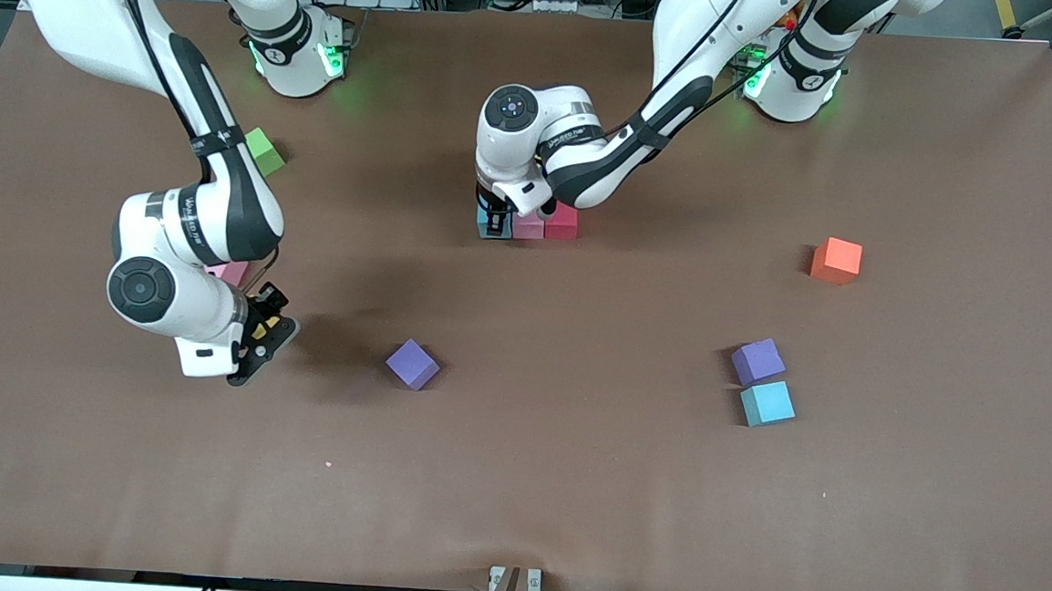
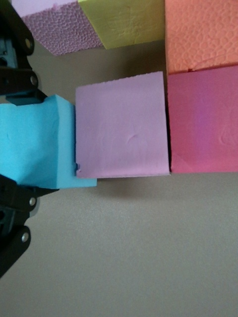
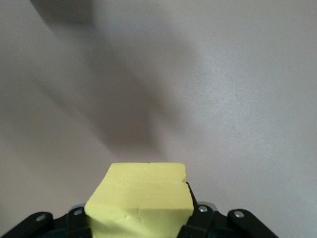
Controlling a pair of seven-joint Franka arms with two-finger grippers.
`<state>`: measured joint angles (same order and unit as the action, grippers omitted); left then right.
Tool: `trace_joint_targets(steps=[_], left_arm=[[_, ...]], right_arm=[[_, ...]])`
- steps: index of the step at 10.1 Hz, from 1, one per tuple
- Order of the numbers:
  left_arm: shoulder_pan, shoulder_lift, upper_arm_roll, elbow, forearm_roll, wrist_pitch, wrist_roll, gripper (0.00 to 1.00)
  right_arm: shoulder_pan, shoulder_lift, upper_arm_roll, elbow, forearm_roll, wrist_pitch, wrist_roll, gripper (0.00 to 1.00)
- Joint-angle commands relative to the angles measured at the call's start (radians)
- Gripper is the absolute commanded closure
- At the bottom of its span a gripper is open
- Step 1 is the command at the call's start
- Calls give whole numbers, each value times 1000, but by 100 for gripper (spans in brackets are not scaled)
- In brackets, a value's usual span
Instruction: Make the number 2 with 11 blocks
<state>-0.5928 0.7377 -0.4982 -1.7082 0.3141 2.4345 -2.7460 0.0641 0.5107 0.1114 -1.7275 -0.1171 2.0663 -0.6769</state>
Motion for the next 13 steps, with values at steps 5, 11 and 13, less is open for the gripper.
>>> trace_joint_targets(steps=[5,11,13], left_arm=[[-13,17,6,-11,65,21,-116,41],[-9,-13,4,-8,65,15,-115,0],[-9,-43,-5,-8,54,12,-116,0]], right_arm=[[34,5,-1,11,13,-25,126,78],[39,3,-1,12,13,-29,140,77],[66,3,1,12,14,-28,203,77]])
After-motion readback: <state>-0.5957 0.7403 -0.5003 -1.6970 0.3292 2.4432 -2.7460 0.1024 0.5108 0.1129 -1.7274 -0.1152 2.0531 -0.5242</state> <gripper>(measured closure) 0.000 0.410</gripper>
